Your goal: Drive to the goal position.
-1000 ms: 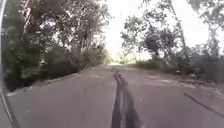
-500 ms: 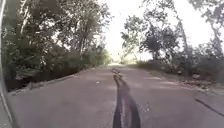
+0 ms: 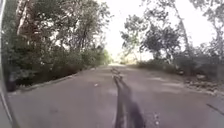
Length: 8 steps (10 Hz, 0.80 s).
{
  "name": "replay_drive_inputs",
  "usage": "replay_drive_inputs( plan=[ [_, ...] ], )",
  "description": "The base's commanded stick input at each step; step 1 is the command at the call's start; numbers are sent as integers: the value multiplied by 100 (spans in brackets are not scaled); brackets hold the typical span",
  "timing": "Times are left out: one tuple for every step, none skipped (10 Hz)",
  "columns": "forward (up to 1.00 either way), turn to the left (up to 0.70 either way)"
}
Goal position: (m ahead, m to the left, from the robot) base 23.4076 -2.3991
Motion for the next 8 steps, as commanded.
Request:
replay_drive_inputs(
  plan=[
    [70, 0],
    [70, 0],
    [70, 0],
    [70, 0],
    [70, 0],
    [70, 0],
    [70, 0],
    [70, 0]
  ],
)
